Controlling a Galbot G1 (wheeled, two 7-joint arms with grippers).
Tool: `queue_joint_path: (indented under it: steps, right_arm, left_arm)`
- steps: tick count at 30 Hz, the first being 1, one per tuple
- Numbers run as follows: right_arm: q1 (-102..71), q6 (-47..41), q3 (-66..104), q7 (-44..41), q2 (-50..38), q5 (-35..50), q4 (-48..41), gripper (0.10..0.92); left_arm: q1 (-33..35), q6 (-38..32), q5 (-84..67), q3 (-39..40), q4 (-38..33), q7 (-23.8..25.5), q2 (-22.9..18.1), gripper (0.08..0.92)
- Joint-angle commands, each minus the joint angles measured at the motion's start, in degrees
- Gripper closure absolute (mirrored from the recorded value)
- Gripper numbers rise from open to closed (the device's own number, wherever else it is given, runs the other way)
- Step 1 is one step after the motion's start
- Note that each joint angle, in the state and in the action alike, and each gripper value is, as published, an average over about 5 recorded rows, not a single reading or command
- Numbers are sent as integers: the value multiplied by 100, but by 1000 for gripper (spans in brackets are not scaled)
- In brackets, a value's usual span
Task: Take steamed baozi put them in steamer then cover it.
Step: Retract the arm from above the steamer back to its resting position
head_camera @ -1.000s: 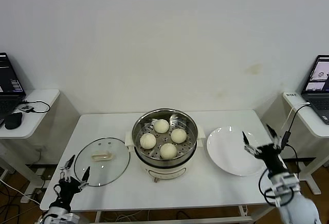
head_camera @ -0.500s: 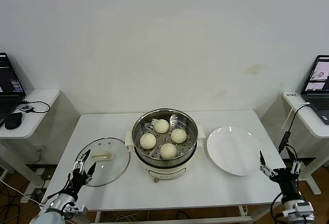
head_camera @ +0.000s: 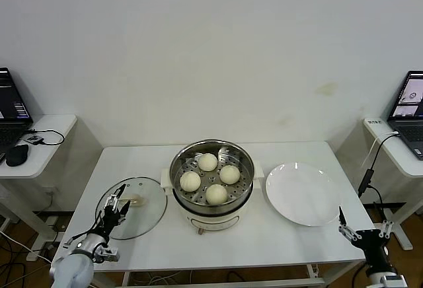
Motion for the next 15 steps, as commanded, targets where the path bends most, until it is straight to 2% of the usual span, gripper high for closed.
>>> queue_joint_path:
  steps: [1,15]
  right_arm:
    - [-126,40,80,1,60,-31,11,203]
    - [-116,102,14,-29,59,-91,-154,203]
  left_arm:
    - [-531,-1,135,249,552,-10,-1,177]
    - [-885,39,142,310,942,-26,-46,177]
